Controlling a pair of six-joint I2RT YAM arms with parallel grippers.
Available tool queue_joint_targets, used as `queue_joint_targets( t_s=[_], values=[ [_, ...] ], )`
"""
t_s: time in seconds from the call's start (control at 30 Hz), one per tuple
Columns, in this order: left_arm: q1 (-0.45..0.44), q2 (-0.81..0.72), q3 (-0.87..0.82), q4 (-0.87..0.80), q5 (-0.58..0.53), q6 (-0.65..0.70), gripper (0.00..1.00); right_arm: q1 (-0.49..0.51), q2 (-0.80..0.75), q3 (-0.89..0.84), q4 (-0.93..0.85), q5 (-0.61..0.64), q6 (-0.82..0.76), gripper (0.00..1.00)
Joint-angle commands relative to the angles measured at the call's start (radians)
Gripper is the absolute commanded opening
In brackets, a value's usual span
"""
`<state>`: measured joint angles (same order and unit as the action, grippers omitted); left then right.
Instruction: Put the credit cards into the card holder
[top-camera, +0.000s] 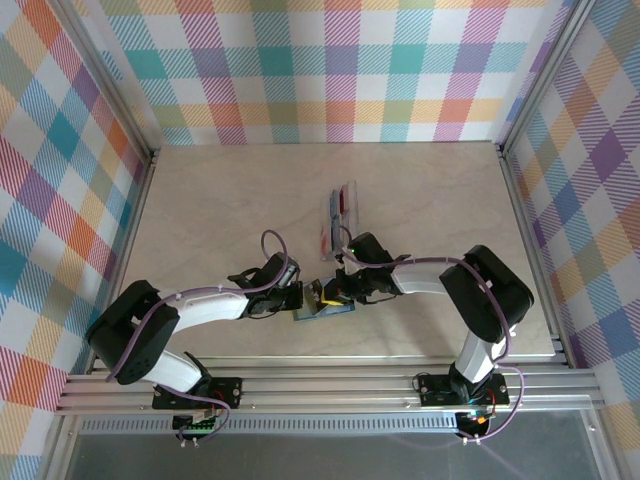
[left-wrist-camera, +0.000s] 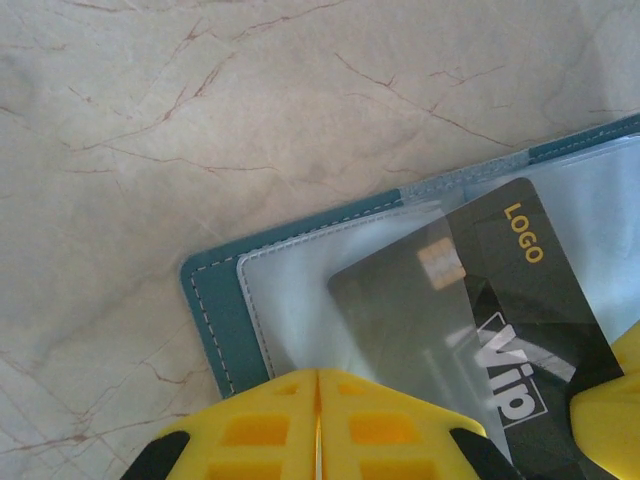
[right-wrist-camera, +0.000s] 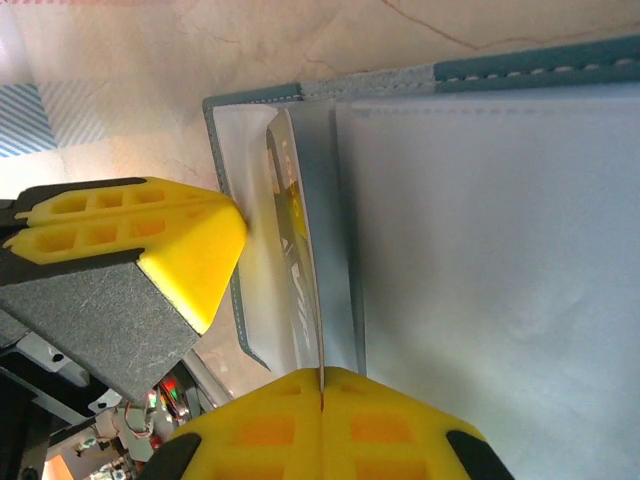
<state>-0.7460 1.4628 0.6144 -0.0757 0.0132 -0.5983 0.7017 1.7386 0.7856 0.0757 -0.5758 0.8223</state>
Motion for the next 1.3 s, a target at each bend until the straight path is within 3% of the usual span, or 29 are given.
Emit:
queue_joint_targets(
  t_s=[0.0,0.23,0.47,0.63,0.97,1.27],
  values=[
    [-0.014,-0.016,-0.025,-0.039,-0.016,-0.005,0.09,0.013,0.021,-0.022,0.023,0.036,0.051,0.0],
    [-0.019,-0.017,-0.025,-0.035,-0.016,-0.009,0.09,0.061,0.044,-0.032,0.092,0.073,0.088,0.0],
    [-0.025,-0.008,-0.01,-0.032,-0.004,-0.013,0.09,0.116,0.034,-0.017,0.052,0.141,0.05,0.01],
    [-0.025,-0.042,0.018,-0.049,0.024,-0.026,0.1,0.12,0.0,-0.018,-0.026,0.186,0.006,0.12],
    [-0.021,-0.254,0.022,-0.154,0.003,-0.058,0.17,0.124,-0.057,0.036,-0.171,0.189,-0.094,0.39],
    [-0.02,-0.169,-0.016,-0.068,0.063,-0.062,0.14,0.128,-0.065,0.073,-0.261,0.225,-0.156,0.49]
  ],
)
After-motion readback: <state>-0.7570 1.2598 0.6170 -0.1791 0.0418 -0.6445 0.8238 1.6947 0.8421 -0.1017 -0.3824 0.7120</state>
